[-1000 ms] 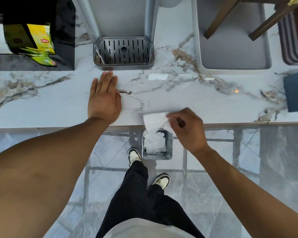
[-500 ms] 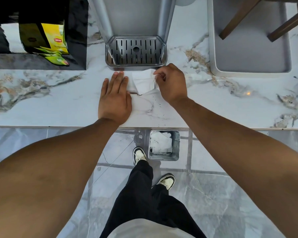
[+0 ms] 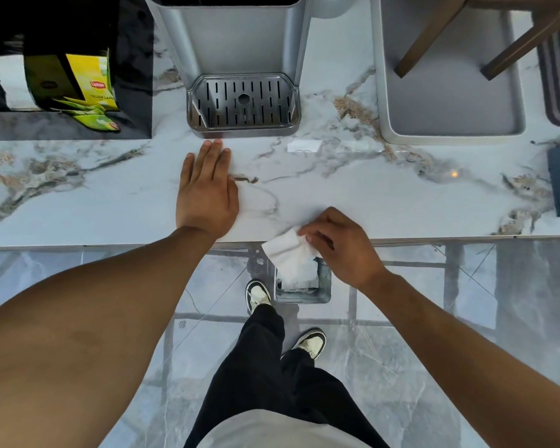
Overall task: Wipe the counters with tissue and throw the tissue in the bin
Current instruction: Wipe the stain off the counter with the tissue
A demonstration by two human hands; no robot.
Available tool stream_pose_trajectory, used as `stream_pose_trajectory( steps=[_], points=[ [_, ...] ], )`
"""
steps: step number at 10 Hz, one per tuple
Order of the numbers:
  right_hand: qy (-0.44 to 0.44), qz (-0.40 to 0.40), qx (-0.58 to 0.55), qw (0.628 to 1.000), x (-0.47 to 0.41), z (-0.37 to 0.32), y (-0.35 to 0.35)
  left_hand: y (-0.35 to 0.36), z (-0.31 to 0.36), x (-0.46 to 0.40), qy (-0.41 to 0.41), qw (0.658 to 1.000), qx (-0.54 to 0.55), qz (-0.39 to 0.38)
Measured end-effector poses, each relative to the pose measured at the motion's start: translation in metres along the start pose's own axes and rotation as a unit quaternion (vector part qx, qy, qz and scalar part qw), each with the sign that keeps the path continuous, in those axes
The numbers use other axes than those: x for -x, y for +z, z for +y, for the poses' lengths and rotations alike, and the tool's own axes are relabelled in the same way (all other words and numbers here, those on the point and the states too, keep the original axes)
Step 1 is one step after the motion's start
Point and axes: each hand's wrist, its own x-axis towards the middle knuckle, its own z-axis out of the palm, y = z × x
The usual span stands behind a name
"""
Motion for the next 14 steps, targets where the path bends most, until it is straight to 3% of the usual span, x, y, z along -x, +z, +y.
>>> stream_pose_trajectory(
  steps=[1, 3, 4, 6, 8, 9, 12, 13, 14],
  points=[
    [0.021, -0.013, -0.001, 1.000, 0.030, 0.007, -0.004, 0.000, 0.000, 0.000, -0.001, 1.000, -0.001, 0.001],
    [0.092, 0.054, -0.051, 0.993, 0.059, 0.007, -0.010, 0.000, 0.000, -0.001, -0.001, 1.000, -0.002, 0.004],
    [0.099, 0.164, -0.058, 0.980, 0.013, 0.002, -0.026, 0.000, 0.000, 0.000, -0.001, 1.000, -0.004, 0.002],
    [0.178, 0.288, 0.013, 0.941, -0.082, 0.017, -0.054, 0.000, -0.001, -0.001, -0.001, 1.000, -0.002, -0.001],
    [0.202, 0.256, 0.043, 0.944, -0.128, 0.004, -0.027, -0.001, 0.000, 0.000, 0.003, 1.000, 0.003, 0.002],
    [0.157, 0.235, 0.027, 0.959, -0.132, -0.009, -0.012, -0.002, 0.000, 0.000, 0.002, 1.000, 0.001, 0.000],
    [-0.073, 0.060, -0.007, 0.996, -0.056, -0.030, 0.029, -0.002, 0.000, 0.000, 0.003, 1.000, -0.007, 0.000],
    [-0.075, 0.009, -0.015, 0.997, -0.022, -0.018, 0.022, -0.001, 0.000, 0.000, 0.002, 1.000, -0.004, 0.002],
    [-0.030, 0.020, -0.051, 0.998, -0.001, -0.004, 0.005, 0.001, 0.000, -0.001, 0.001, 1.000, -0.006, 0.009]
  ],
)
